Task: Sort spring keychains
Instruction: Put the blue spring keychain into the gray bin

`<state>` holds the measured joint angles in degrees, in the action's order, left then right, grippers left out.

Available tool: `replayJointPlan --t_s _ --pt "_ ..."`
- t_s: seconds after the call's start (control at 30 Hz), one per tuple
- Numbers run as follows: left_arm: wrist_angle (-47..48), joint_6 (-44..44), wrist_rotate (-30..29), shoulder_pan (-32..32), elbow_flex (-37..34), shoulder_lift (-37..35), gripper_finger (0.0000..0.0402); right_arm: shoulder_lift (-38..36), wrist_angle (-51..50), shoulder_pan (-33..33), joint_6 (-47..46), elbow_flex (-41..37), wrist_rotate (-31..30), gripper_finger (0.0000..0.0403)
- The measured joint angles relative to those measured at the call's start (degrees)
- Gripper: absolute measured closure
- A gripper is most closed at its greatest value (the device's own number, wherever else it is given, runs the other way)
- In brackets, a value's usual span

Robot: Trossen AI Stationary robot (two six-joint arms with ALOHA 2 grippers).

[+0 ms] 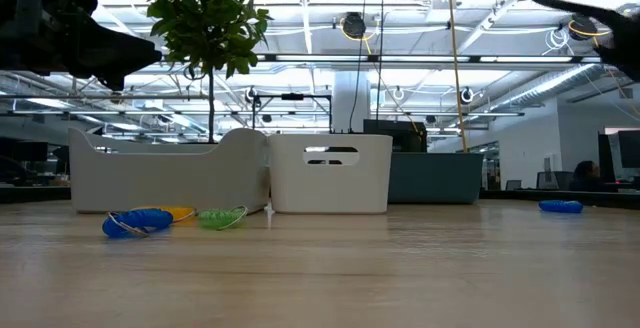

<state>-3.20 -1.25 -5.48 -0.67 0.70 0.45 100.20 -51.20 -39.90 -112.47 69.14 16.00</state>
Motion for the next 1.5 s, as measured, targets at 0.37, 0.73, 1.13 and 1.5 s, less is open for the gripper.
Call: replayJointPlan --t_s 0.37,0.73,1.13,1.5 --pt "0.00 -0.01 0.00 0.00 0.00 -0.01 0.0270 3.70 -0.67 -3.94 -6.77 0.00 8.33 0.0265" --pt "0.01 0.01 0.00 0.00 -0.01 -0.01 0.0270 3.68 -3.98 -8.93 -14.80 0.00 11.31 0.0284" --pt "0.00 0.01 0.00 0.00 0.00 -0.01 0.0270 3.68 -2.74 -12.29 -20.02 -4.88 15.66 0.0280" --pt "0.00 0.00 0.00 0.00 -0.02 -0.01 0.0270 3.36 7.65 -13.12 -20.60 -13.50 16.79 0.0280"
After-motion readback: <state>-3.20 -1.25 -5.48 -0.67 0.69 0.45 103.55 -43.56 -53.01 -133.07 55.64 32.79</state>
